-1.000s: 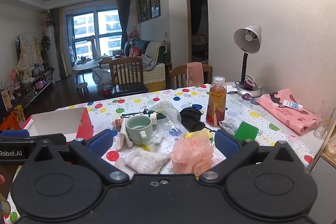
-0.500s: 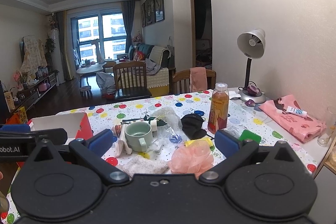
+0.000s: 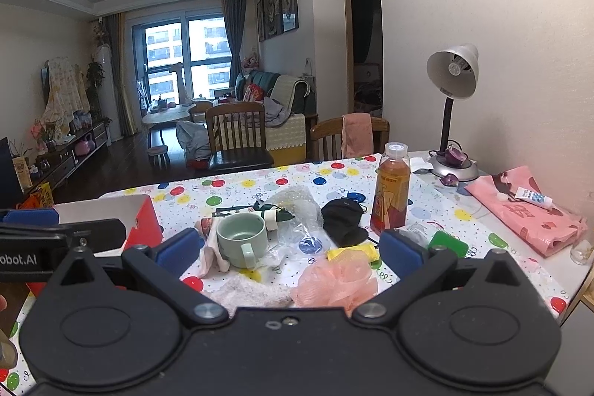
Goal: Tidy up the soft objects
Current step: 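Move both tools toward the grey towel and pink bath puff, then grasp the grey towel with the left tool while the right tool grasps the pink bath puff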
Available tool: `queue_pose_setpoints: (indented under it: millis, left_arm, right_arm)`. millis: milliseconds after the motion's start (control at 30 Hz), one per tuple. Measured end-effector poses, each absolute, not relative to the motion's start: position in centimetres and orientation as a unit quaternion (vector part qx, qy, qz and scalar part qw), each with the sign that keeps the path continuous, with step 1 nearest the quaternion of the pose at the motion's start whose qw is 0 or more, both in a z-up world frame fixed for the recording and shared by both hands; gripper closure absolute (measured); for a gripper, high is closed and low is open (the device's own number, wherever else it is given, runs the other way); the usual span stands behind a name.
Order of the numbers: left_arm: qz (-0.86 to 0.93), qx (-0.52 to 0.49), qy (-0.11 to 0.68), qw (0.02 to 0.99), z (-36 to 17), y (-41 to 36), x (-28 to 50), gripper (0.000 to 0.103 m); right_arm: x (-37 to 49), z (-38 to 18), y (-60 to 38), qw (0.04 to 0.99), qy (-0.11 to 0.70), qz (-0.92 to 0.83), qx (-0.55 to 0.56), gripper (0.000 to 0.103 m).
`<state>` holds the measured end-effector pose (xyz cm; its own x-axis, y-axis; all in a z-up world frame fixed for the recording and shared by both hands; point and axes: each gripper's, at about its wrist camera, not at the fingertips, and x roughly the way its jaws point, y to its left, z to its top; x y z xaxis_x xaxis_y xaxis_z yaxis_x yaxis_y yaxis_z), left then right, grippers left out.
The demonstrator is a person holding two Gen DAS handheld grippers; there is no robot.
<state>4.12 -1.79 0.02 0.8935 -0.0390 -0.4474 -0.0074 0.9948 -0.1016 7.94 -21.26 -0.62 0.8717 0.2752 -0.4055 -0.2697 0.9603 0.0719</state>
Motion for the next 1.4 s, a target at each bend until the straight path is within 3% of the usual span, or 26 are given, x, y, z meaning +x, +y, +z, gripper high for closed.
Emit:
queue_pose_setpoints:
  millis: [400, 1000, 1400]
  left_arm:
    - [-0.014, -0.044, 0.27, 0.962, -2.2, -3.7, 9.5, 0.0]
    - [-0.015, -0.036, 0.401, 0.915, -13.3, -6.1, 18.6, 0.0]
    - [0.008, -0.056, 0.451, 0.891, -17.9, -6.9, 22.1, 0.0]
  right_arm:
    - [13.1, -2.9, -23.2, 0.958, 0.246, 0.146, -0.009, 0.0]
    - [23.5, -11.0, -24.4, 0.913, 0.365, 0.18, -0.035, 0.001]
    - [27.8, -16.1, -24.2, 0.877, 0.445, 0.183, -0.018, 0.001]
